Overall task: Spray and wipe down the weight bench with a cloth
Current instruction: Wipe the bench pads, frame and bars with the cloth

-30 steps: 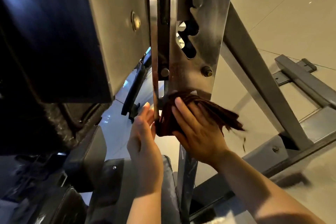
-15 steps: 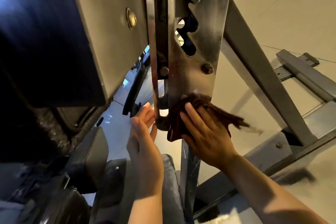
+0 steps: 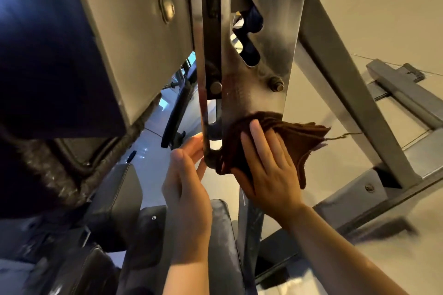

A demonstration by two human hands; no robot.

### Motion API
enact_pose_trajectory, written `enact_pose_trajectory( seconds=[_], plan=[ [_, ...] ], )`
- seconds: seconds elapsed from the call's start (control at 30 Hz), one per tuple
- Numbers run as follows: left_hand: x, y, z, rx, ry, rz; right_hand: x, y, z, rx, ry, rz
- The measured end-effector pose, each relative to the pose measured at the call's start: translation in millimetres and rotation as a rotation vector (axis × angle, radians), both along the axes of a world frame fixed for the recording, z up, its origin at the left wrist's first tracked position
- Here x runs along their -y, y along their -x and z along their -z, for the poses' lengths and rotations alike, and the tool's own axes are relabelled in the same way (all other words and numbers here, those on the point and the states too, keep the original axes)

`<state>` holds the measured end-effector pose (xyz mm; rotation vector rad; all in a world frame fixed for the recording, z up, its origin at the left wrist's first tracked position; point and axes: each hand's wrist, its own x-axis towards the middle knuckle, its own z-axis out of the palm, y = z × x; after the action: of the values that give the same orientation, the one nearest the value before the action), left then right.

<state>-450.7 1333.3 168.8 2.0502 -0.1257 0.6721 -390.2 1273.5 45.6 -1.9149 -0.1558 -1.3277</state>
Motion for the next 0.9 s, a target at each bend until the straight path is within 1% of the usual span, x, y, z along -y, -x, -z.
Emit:
enact_pose_trajectory(
  seconds=[0.07,0.17,0.23,0.3,0.4,0.43,0.57,0.67,0.8,0.9],
  plan=[
    [-1,-2,-1,-0.006,0.023,-0.024,-6,7,-1,-0.034,-0.019,-0.039],
    [0,-1,-1,-0.010,0.035,-0.022,8,7,-20,0.020,0.028,-0.079],
    [0,0,-1,-0.012,0.025,-0.013,29,-4,-37,0.090,0.081,-0.065],
    [-3,-2,1,-0.024,0.031,-0.022,42,-17,-47,0.113,0.106,0.000],
    [-3,-1,-1,-0.031,0.052,-0.002,24,-16,-39,0.084,0.021,0.022],
    [-2,0,-2,-0.031,0.053,0.006,12,-12,-32,0.081,0.034,0.014],
    [-8,1,-7,-0.077,0.074,0.025,-10,-2,-6,0.101,0.214,-0.002],
    [-13,4,-9,-0.106,0.022,0.010,-3,-3,3,0.093,0.351,0.014],
    [-15,9,-7,-0.085,-0.047,-0.072,14,-6,6,0.113,0.551,-0.001],
    [-17,9,-8,-0.119,-0.052,-0.101,30,-10,7,0.147,0.626,-0.008]
  ],
)
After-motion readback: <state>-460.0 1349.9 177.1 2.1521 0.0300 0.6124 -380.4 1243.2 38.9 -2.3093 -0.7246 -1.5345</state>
